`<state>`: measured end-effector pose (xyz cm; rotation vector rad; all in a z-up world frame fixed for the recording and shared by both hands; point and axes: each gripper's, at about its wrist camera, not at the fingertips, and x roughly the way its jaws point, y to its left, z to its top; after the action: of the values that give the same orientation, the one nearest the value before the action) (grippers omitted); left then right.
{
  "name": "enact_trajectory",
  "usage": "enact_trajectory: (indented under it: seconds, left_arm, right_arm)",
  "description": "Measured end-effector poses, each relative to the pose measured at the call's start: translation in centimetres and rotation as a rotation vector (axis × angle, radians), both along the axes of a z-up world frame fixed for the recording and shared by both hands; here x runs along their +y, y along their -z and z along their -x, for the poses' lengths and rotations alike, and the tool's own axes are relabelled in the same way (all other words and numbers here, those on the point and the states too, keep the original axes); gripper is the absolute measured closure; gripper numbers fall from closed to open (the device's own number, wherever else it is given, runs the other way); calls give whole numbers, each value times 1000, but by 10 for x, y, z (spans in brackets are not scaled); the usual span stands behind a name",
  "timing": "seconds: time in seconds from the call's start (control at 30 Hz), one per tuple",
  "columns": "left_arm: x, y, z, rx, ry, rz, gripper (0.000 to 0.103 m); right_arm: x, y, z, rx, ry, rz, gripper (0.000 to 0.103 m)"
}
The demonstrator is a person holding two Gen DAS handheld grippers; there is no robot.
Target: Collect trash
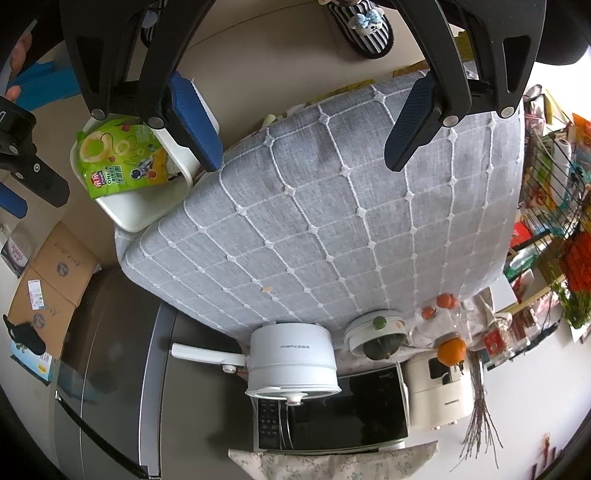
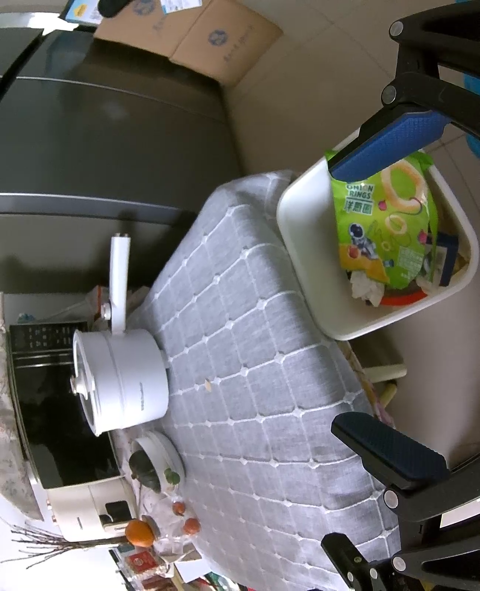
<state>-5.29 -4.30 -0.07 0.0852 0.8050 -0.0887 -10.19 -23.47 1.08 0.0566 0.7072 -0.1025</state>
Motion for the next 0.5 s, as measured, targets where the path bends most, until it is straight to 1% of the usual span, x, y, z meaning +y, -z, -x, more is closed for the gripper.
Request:
enact_trajectory:
  seconds: [0.5]
  left_arm:
    - [-5, -1, 5, -9, 5, -9, 12]
  right_arm:
    - [1, 2, -1, 4, 9, 19, 1]
